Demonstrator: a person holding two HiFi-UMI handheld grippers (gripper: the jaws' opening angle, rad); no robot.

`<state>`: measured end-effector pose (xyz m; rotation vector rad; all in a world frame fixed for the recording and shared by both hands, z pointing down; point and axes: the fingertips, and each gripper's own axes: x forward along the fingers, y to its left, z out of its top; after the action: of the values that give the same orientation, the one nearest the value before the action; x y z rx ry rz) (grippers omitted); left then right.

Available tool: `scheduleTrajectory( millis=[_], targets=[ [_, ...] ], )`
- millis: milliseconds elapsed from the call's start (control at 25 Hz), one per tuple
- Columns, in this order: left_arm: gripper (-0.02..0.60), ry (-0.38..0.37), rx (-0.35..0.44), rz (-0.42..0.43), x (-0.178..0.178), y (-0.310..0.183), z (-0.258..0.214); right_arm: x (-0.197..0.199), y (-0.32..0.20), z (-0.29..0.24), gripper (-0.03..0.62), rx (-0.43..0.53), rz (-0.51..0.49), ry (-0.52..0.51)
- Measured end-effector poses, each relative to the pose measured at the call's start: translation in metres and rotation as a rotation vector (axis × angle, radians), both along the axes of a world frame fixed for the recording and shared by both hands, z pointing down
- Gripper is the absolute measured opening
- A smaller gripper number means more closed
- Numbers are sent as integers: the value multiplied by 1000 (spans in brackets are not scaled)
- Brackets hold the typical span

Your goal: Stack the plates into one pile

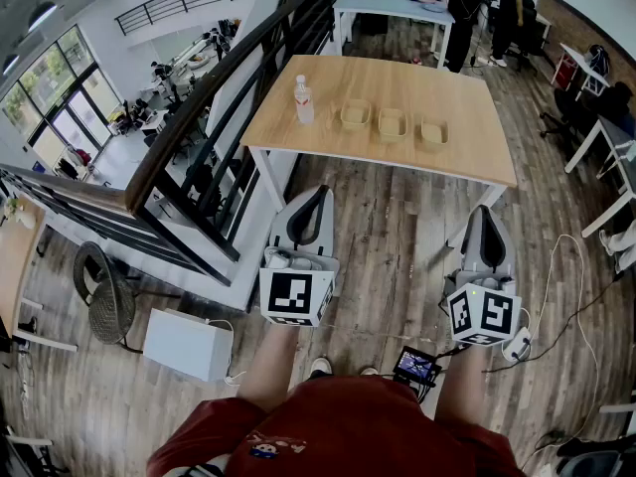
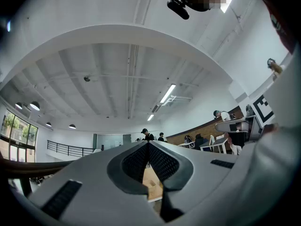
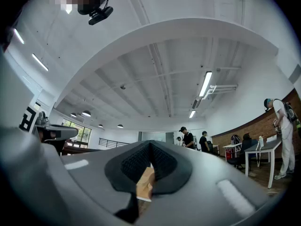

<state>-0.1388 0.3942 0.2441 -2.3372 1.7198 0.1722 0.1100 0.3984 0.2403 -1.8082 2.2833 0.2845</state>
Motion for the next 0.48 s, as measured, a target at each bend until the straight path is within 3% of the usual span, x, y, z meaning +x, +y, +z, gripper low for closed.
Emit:
scheduleTrajectory(
  millis=[480],
  targets=[
    [5, -28, 13, -9, 18, 7, -3, 8, 5, 5, 9, 0, -6, -7]
  ],
)
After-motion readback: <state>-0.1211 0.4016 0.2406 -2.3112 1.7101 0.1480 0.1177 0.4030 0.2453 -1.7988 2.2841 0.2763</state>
